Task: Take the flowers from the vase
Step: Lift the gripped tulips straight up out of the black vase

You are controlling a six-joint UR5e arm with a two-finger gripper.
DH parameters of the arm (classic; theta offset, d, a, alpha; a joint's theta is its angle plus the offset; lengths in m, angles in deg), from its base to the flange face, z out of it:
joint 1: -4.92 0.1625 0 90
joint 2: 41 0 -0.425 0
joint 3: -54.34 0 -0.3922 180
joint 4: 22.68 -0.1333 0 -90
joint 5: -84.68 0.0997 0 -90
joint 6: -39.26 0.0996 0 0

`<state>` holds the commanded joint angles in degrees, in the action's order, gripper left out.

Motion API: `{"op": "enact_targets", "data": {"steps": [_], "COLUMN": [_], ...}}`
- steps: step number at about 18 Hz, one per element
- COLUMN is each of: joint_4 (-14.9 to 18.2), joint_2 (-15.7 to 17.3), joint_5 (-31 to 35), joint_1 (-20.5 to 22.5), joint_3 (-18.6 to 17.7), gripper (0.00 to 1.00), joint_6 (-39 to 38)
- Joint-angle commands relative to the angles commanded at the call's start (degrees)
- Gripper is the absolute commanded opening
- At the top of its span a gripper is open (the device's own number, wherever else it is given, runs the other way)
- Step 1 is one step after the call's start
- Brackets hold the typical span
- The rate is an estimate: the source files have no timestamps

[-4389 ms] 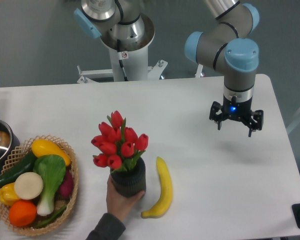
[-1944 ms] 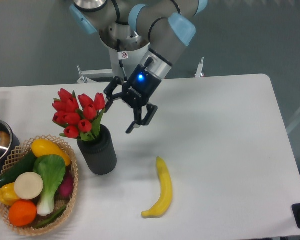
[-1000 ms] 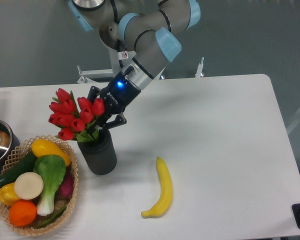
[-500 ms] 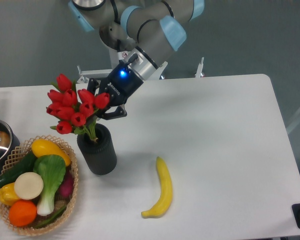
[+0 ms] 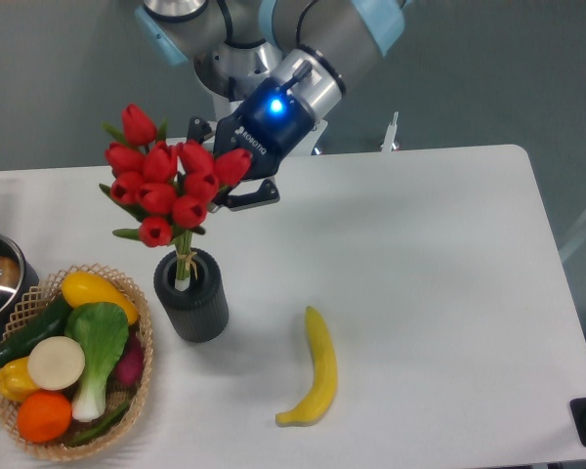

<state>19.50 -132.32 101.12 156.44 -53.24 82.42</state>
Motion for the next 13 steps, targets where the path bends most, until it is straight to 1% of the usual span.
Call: {"op": "enact_targets", "data": {"steps": [7, 11, 13], "joint_4": [0.09, 0.09, -0.09], "joint_2": [0.44, 1.14, 1.05], "joint_5": [-1.14, -0.80, -0.53], "joint_1": [0.27, 1.58, 4.03], "joint_3": [0.09, 0.17, 1.13], "gripper": [0.00, 0.00, 0.00], "joint_6": [-0.71, -0.45, 2.44]}}
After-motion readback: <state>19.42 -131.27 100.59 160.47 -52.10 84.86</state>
